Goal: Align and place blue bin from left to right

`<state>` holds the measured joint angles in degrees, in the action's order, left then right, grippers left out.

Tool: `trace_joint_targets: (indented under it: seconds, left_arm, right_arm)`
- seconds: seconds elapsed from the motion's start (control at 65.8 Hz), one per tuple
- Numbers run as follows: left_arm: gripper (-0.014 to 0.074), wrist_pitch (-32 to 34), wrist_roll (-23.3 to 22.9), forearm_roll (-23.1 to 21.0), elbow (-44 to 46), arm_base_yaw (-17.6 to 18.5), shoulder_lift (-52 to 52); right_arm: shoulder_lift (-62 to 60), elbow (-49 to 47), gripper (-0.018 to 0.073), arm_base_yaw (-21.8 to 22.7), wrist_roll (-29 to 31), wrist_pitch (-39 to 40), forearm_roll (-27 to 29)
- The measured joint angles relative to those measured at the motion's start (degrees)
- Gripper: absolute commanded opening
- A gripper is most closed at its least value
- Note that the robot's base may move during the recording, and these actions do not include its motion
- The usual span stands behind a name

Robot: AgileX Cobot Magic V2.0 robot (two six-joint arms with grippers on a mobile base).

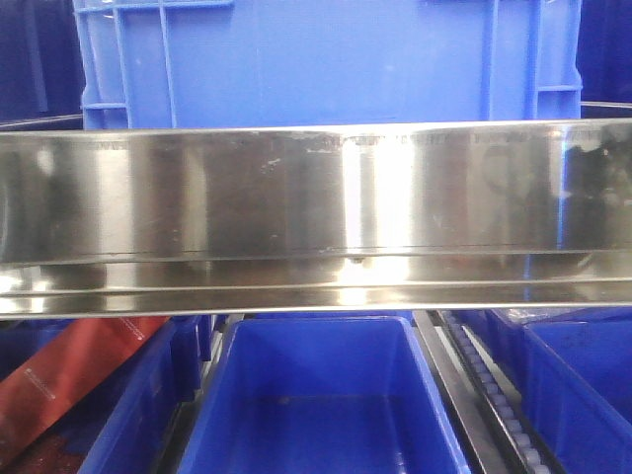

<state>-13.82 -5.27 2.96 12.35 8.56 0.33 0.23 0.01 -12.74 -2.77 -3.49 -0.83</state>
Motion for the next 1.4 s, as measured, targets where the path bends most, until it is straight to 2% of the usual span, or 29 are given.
trace_joint_targets:
  seconds: [0.046,0.122,0.243,0.41,0.501,0.593,0.699,1.398]
  left_arm:
    - [-0.0111,3.03,4.03,-4.37,-2.08,-1.39,0.00]
    - [-0.0111,9.38,7.18,-8.06,-5.98,-3.60,0.00]
    - [-0.0111,15.79,8.85,-9.84,-10.80,-5.89,0.00]
    - [-0.0111,16.94,9.17,-11.70,-12.28,-6.40,0.00]
    - [-0.0111,16.27,8.55,-11.00,-12.33,-6.40,0.00]
    - [-0.0111,15.26,3.22,-6.55,-12.42,-6.40,0.00]
    - [-0.0111,14.77,0.68,-4.18,-12.42,-6.40,0.00]
    - [-0.0111,14.65,-0.39,-3.32,-12.42,-6.40,0.00]
  right_arm:
    - [0.00,0.00,-0.0079,0.00,0.00,0.00,0.00]
    - [0.00,0.00,-0.0079,0.00,0.00,0.00,0.00]
    - [0.00,0.00,-0.0079,0.00,0.00,0.00,0.00]
    - [0.00,0.00,-0.0079,0.00,0.00,0.00,0.00]
    - [0.00,0.00,-0.0079,0.00,0.00,0.00,0.00]
    - [0.00,0.00,-0.0079,0.00,0.00,0.00,0.00]
    - [0.00,0.00,-0.0079,0.00,0.00,0.00,0.00]
    - [0.00,0.00,-0.0079,0.00,0.00,0.00,0.00]
